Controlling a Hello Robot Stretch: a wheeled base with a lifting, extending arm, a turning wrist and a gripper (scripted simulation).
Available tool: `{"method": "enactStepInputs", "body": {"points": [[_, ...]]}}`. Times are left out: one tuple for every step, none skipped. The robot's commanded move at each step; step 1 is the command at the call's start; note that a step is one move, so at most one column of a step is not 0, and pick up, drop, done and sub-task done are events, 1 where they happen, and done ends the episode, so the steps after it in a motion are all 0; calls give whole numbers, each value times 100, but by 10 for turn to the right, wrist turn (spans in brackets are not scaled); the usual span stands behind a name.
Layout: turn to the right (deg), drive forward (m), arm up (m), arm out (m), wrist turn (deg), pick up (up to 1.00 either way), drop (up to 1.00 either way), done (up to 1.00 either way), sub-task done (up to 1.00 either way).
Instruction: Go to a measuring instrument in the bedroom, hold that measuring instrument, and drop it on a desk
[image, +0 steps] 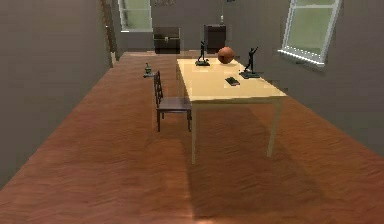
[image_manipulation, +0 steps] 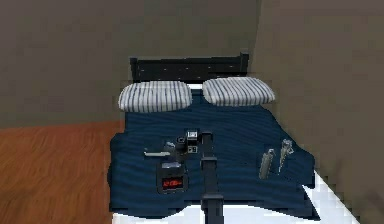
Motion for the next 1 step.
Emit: {"method": "enactStepInputs", "body": {"points": [[0, 0, -30, 0, 0, 0, 0, 0, 0]]}}
